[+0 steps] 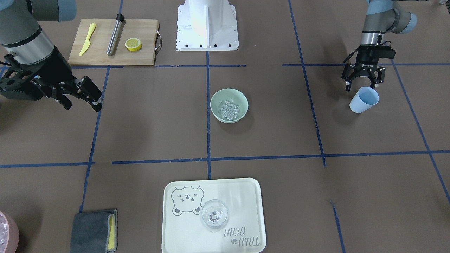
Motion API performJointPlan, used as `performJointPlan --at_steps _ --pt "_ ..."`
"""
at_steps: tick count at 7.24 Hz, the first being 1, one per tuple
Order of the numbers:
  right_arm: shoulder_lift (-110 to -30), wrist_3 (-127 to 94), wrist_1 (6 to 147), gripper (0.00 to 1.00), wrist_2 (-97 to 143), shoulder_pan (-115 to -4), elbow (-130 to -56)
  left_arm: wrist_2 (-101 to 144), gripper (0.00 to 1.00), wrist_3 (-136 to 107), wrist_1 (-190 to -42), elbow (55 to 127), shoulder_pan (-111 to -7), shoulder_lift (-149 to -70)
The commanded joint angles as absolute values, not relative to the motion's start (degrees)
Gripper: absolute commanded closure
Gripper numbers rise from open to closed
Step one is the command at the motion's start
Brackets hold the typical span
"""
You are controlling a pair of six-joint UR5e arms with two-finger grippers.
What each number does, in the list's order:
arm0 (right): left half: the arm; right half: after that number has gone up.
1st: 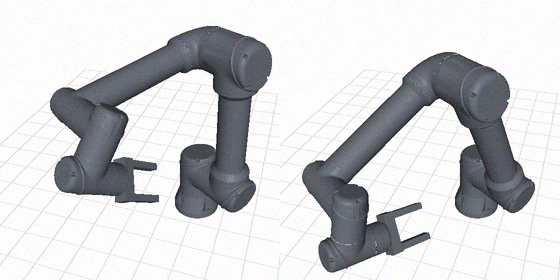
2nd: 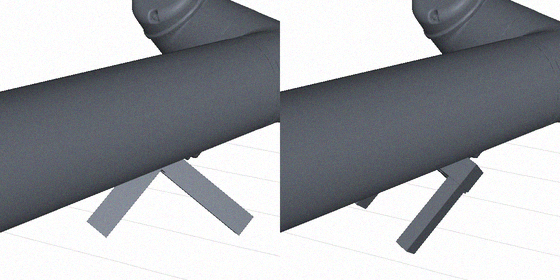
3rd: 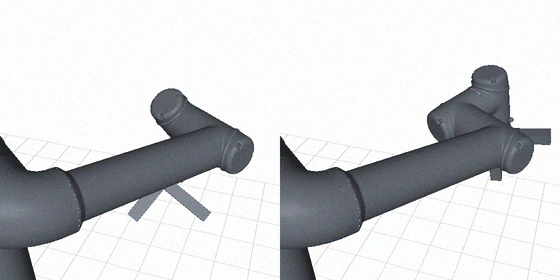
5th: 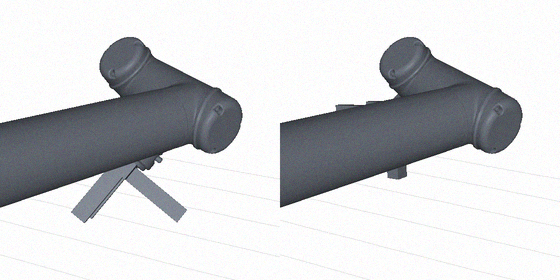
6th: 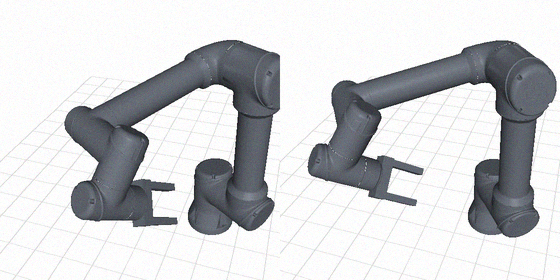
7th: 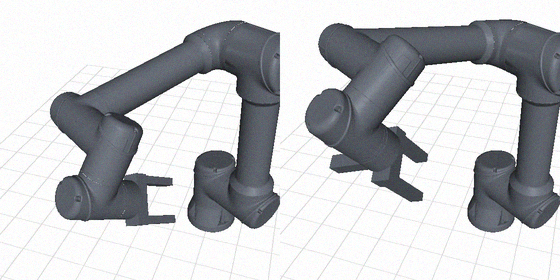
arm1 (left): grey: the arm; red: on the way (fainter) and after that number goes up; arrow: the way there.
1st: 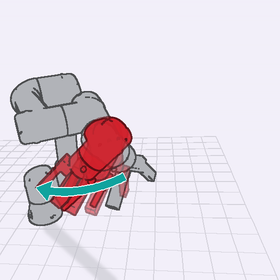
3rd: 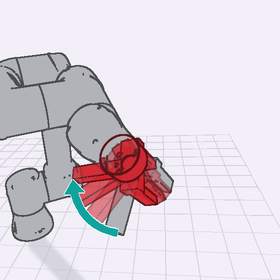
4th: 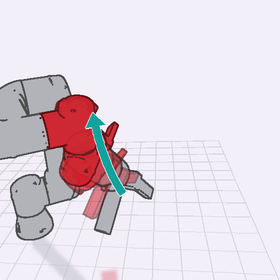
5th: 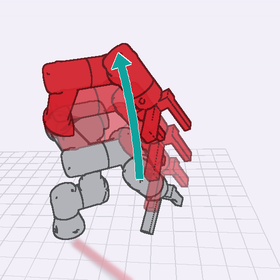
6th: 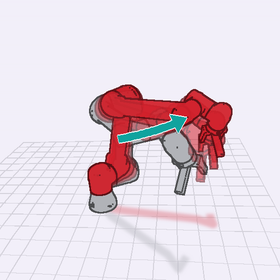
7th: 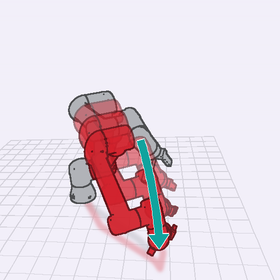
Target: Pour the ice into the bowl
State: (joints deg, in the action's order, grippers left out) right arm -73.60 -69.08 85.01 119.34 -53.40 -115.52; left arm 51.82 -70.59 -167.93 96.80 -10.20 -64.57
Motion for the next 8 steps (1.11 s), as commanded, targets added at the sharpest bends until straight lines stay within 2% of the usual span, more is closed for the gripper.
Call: performJointPlan --at_steps 1,2,4,5,6,8 --pt "-73.48 -69.08 85.69 0.0 119.36 -53.35 -115.58 59.36 0.0 -70.05 -165.33 102.55 -10.2 -61.36" --pt "-73.48 -69.08 85.69 0.0 119.36 -53.35 -115.58 62.72 0.0 -67.53 -164.54 105.87 -10.2 -58.3" --pt "-73.39 -69.08 86.48 0.0 119.36 -52.83 -115.58 65.83 0.0 -66.8 -163.83 107.4 -11.5 -53.2" --pt "-73.48 -69.17 86.48 0.0 119.27 -51.87 -115.66 68.27 0.0 -61.75 -163.92 108.1 -16.73 -53.61" --pt "-73.39 -69.17 86.48 0.0 119.27 -51.07 -115.93 74.12 0.0 -52.48 -163.92 107.84 -28.1 -54.57" --pt "-72.08 -72.3 86.48 0.0 118.57 -47.05 -116.19 87.29 0.0 -39.34 -163.92 106.44 -42.31 -57.56"
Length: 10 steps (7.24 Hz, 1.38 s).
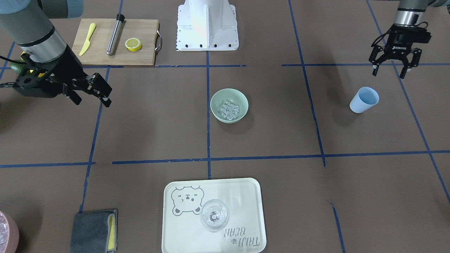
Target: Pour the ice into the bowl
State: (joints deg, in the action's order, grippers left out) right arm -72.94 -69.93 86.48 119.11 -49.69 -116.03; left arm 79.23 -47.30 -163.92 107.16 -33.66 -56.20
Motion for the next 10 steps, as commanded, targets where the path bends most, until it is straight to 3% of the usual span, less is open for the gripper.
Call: performJointPlan --at_steps 1,4,6,8,10 --pt "-69.81 -77.29 86.48 0.0 115.87 -43.19 -116.19 92.32 0.0 -37.55 -163.57 105.04 -45.06 -59.83" --pt "-66.28 -89.63 86.57 0.0 100.32 -26.25 -116.54 110.08 0.0 -20.78 -141.76 102.4 -63.94 -74.75" --pt "-61.82 -90.0 87.27 0.0 90.4 -16.65 -112.36 116.59 0.0 -23.29 -136.95 100.04 -69.15 -77.59" --pt "-56.45 -89.13 87.63 0.0 89.65 -16.35 -106.12 119.44 0.0 -22.33 -127.94 96.61 -71.35 -83.28" --pt "-49.09 -84.41 87.63 0.0 91.65 -20.11 -97.96 119.53 0.0 -19.34 -126.82 96.33 -71.98 -83.76"
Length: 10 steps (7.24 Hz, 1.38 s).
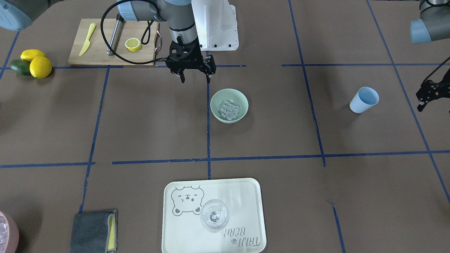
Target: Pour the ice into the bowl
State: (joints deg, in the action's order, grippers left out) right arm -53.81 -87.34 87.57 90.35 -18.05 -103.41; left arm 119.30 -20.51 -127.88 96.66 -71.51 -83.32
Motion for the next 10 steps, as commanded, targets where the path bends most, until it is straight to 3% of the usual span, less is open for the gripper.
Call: performJointPlan --at_steps 1,6,7,10 --pt "-48.7 -78.98 87.45 0.0 96.11 -22.39 -96.34 119.53 0.0 -19.51 -126.83 96.33 -71.98 -83.76" --pt "-45.62 -69.78 87.45 0.05 99.23 -23.38 -89.12 119.44 0.0 -19.51 -127.0 96.94 -72.07 -83.32" --pt "-44.83 -69.7 87.45 0.15 99.23 -23.38 -87.73 119.44 0.0 -19.42 -127.09 96.94 -72.07 -83.23" --pt "-42.63 -70.31 87.19 0.74 99.4 -23.38 -84.99 119.44 0.0 -19.42 -132.41 96.07 -72.16 -81.23"
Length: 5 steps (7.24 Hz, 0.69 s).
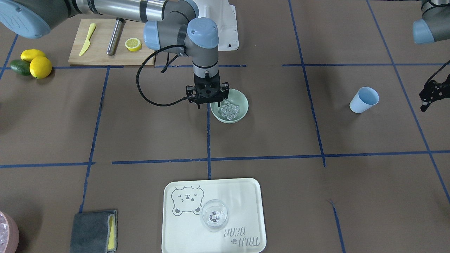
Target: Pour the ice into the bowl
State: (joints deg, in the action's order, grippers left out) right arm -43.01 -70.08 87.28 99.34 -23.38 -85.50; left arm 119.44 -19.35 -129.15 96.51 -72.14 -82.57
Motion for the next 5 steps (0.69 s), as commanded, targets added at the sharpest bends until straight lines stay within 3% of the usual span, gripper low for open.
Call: performJointPlan --at_steps 1,5 --pt "-42.63 -70.49 85.88 0.97 99.4 -23.38 -84.47 119.53 0.0 -19.77 -133.15 96.15 -72.16 -81.12" --pt "-44.11 -71.37 85.43 1.0 106.49 -25.65 -87.34 119.53 0.0 -19.6 -133.24 96.15 -72.07 -81.21"
